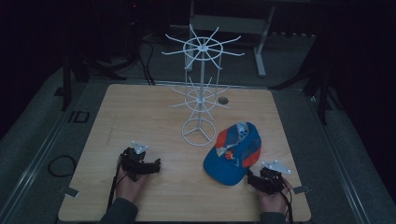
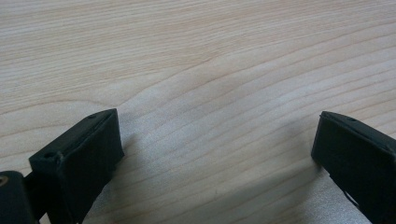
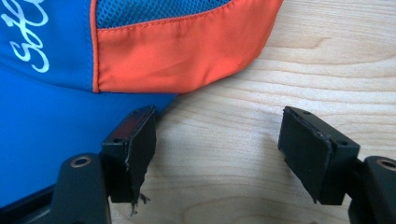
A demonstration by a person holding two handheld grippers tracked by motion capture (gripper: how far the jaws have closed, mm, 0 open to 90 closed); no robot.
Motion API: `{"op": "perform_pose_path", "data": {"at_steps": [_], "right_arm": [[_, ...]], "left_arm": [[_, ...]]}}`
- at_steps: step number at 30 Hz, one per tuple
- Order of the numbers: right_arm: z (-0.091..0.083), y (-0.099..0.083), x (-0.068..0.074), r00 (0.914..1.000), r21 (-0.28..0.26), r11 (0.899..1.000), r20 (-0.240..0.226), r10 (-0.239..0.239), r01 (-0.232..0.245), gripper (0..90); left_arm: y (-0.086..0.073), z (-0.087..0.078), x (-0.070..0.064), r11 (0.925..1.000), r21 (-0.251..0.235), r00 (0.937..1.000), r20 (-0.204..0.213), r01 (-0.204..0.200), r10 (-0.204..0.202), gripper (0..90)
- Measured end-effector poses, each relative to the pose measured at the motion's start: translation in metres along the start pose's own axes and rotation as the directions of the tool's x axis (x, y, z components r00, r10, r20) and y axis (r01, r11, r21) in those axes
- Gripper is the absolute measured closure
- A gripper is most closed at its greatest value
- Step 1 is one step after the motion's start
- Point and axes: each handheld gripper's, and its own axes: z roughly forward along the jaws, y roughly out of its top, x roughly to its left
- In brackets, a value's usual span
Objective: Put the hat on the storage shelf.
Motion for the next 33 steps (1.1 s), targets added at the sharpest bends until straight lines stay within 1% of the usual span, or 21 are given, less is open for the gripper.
{"op": "perform_pose_path", "data": {"at_steps": [5,6,10,13,16,18,19,22,24,27,29,30,33], "right_arm": [[0.0,0.001,0.0,1.0,0.009,1.0,-0.001,0.0,0.0,27.8],[0.0,0.002,0.001,1.0,0.018,1.0,0.004,0.002,-0.002,28.1],[-0.001,0.002,0.002,0.9999,0.021,1.0,0.008,0.007,-0.007,28.3],[-0.001,0.005,0.004,0.9998,0.046,0.999,0.016,0.013,-0.013,28.3],[-0.001,0.009,0.002,1.0,0.079,0.997,0.003,-0.001,0.001,28.5],[-0.002,0.011,0.003,0.9998,0.1,0.995,-0.009,-0.015,0.016,32.7],[-0.002,0.013,0.003,0.9993,0.108,0.994,-0.021,-0.029,0.031,33.9],[-0.004,0.016,0.006,0.998,0.115,0.992,-0.042,-0.047,0.052,33.6],[-0.008,0.019,0.009,0.998,0.096,0.994,-0.037,-0.051,0.054,30.5],[-0.015,0.025,0.01,0.9975,0.081,0.995,-0.053,-0.046,0.05,26.6],[-0.018,0.03,0.01,0.9978,0.069,0.997,-0.052,-0.041,0.044,21.5],[-0.02,0.032,0.011,0.998,0.068,0.997,-0.051,-0.038,0.042,19.7],[-0.021,0.039,0.012,0.9972,0.065,0.997,-0.069,-0.029,0.034,14.8]], "left_arm": [[0.0,0.0,0.0,1.0,-0.002,1.0,-0.001,0.002,-0.002,2.2],[0.0,0.0,0.0,1.0,-0.001,1.0,-0.001,0.001,-0.001,2.2],[0.0,0.0,0.0,1.0,-0.001,1.0,-0.001,0.002,-0.002,2.2],[0.0,0.0,0.0,1.0,-0.001,1.0,-0.001,0.002,-0.002,2.2],[0.0,0.0,0.0,1.0,0.0,1.0,-0.001,0.001,-0.001,2.2],[0.0,0.0,0.0,1.0,-0.001,1.0,0.0,0.002,-0.002,2.2],[0.0,0.0,0.0,1.0,-0.001,1.0,-0.001,0.002,-0.002,2.3],[0.0,0.0,0.0,1.0,0.0,1.0,-0.001,0.001,-0.001,2.3],[0.0,0.0,0.0,1.0,-0.001,1.0,0.0,0.002,-0.002,2.2],[0.0,0.0,0.0,1.0,0.001,1.0,-0.001,0.002,-0.002,2.3],[0.0,0.0,0.0,1.0,-0.001,1.0,-0.001,0.004,-0.004,2.3],[0.0,0.0,0.0,1.0,-0.001,1.0,-0.001,0.004,-0.004,2.3],[0.0,0.0,0.0,1.0,-0.001,1.0,-0.001,0.003,-0.003,2.3]]}}
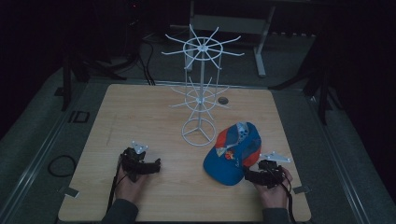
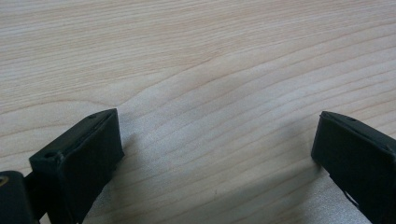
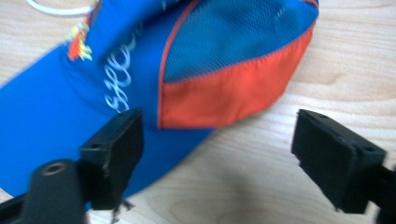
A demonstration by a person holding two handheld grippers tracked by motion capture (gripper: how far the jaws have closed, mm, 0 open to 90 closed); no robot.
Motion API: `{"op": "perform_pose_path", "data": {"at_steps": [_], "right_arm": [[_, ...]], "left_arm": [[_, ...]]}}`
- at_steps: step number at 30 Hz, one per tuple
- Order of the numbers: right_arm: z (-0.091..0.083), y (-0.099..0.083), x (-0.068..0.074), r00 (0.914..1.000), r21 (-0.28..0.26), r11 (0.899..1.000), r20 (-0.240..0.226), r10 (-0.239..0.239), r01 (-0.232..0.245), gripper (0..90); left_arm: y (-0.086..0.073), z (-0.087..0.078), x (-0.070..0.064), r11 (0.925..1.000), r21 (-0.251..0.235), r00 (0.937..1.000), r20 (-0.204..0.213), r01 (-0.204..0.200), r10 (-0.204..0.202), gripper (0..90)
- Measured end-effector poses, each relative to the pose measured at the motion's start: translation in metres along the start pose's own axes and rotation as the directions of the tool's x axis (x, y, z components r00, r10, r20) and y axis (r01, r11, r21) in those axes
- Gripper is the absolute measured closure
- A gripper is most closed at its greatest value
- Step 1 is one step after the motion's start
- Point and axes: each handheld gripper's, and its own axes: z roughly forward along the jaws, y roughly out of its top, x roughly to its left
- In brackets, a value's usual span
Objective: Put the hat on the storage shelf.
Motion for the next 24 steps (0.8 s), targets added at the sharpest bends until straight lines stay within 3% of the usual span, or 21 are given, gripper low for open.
{"op": "perform_pose_path", "data": {"at_steps": [13,24], "right_arm": [[-0.006,0.04,0.008,0.9978,-0.06,0.998,-0.062,0.025,-0.029,12.8],[0.005,0.068,0.007,0.9981,-0.065,0.997,-0.051,0.036,-0.039,12.6]], "left_arm": [[0.0,0.0,0.0,1.0,0.0,1.0,0.0,0.0,0.0,2.3],[0.0,0.0,0.0,1.0,-0.001,1.0,0.0,0.001,-0.001,2.2]]}}
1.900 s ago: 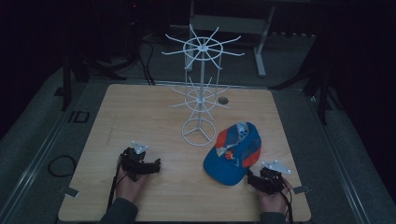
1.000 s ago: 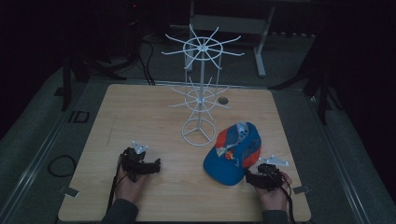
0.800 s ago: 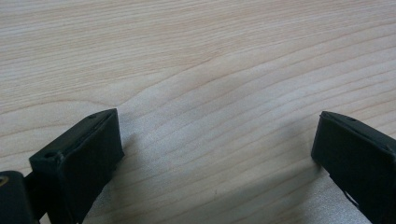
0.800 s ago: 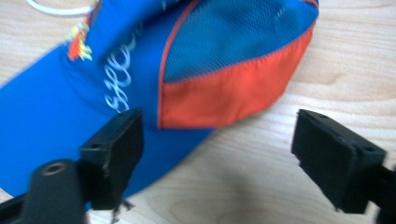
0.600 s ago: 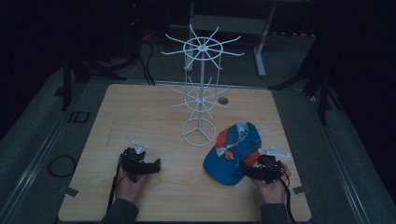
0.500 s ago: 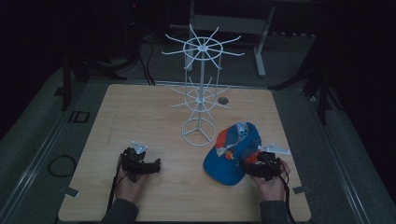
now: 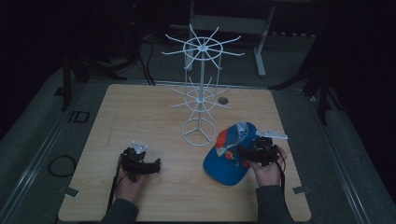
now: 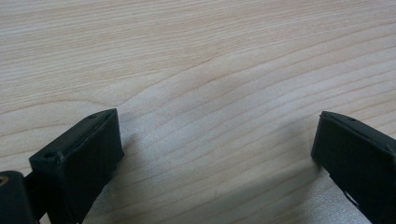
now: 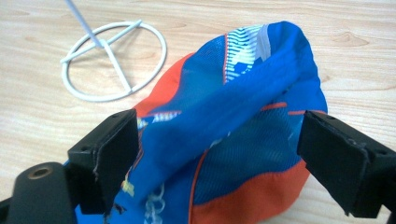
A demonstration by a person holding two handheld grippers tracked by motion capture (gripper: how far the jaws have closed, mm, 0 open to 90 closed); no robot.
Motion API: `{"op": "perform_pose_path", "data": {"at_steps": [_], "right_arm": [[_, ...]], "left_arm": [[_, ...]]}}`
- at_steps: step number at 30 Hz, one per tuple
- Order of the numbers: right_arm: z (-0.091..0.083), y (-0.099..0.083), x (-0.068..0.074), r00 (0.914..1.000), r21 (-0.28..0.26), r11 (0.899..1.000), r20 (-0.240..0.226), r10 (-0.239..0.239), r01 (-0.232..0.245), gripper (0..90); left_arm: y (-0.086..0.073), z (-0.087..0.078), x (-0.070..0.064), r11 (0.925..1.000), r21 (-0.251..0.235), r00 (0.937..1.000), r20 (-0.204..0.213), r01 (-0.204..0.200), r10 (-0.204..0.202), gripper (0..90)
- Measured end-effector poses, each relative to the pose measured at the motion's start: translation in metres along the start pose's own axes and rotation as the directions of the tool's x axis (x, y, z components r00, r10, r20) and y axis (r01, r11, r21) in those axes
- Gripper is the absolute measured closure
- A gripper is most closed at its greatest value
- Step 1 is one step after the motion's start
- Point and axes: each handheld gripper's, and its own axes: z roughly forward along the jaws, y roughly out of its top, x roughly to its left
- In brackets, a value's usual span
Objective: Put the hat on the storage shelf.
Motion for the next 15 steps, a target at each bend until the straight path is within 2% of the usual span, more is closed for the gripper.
{"op": "perform_pose_path", "data": {"at_steps": [7,11,15], "right_arm": [[0.018,0.013,-0.001,0.9997,0.016,1.0,0.016,0.019,-0.019,12.8],[0.029,0.021,-0.002,0.9976,0.02,0.998,0.018,0.066,-0.066,12.7],[0.042,0.026,-0.003,0.9946,0.054,0.994,0.04,0.096,-0.098,14.2]], "left_arm": [[0.0,0.0,0.0,1.0,-0.002,1.0,0.0,0.003,-0.003,2.3],[0.0,0.0,0.0,1.0,0.0,1.0,0.0,0.002,-0.002,2.3],[0.0,0.0,0.0,1.0,0.002,1.0,0.0,0.0,0.0,2.3]]}}
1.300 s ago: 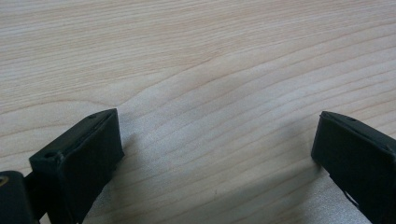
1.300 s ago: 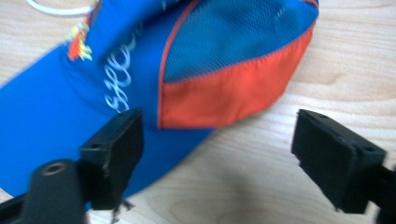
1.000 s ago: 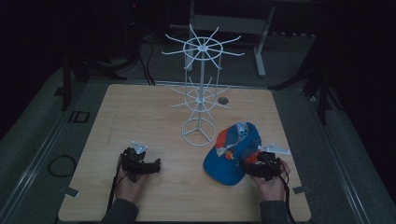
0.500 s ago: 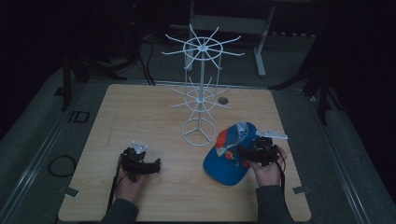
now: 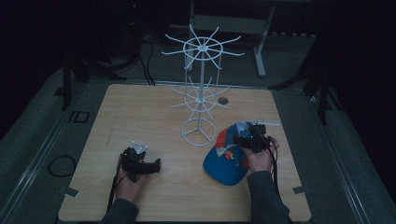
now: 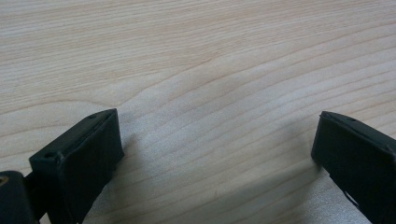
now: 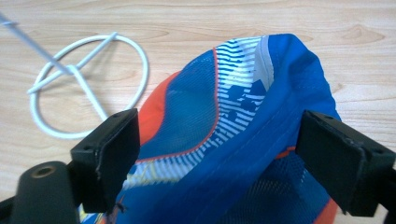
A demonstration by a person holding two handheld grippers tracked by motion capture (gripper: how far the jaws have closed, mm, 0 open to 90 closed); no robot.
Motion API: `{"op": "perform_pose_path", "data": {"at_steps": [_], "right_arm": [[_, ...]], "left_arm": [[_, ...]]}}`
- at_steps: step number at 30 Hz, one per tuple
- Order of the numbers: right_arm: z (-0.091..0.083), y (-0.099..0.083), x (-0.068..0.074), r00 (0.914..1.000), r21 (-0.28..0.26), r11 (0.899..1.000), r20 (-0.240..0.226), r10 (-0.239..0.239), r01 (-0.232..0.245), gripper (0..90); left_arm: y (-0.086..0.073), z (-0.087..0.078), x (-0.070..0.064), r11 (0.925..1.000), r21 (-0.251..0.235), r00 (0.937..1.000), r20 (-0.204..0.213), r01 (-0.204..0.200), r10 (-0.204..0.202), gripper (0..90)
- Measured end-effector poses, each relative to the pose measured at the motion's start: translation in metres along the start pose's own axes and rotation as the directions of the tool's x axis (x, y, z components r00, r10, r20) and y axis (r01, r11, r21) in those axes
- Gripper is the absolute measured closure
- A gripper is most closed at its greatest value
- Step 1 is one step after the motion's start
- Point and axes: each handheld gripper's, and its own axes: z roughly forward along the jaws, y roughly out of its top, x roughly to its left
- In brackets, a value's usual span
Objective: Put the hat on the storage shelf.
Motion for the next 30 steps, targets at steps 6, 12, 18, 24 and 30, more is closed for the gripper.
{"op": "perform_pose_path", "data": {"at_steps": [6,12,18,24,30], "right_arm": [[0.014,-0.002,-0.003,0.9963,0.02,0.998,0.063,0.058,-0.059,15.3],[0.023,-0.004,-0.006,0.9946,0.061,0.994,0.056,0.087,-0.091,14.0],[0.032,-0.003,-0.005,0.9953,0.112,0.99,0.047,0.085,-0.09,36.7],[0.033,-0.001,-0.007,0.9977,0.153,0.986,0.016,0.066,-0.068,76.2],[0.027,0.004,-0.006,0.9997,0.136,0.99,-0.004,0.024,-0.023,85.9]], "left_arm": [[0.0,0.0,0.0,1.0,-0.001,1.0,0.001,0.001,-0.001,2.3],[0.0,0.0,0.0,1.0,-0.001,1.0,0.001,0.001,-0.001,2.3],[0.0,0.0,0.0,1.0,-0.002,1.0,0.001,0.002,-0.002,2.3],[0.0,0.0,0.0,1.0,-0.002,1.0,0.001,0.001,-0.001,2.3],[0.0,0.0,0.0,1.0,-0.002,1.0,0.001,0.001,-0.001,2.3]]}}
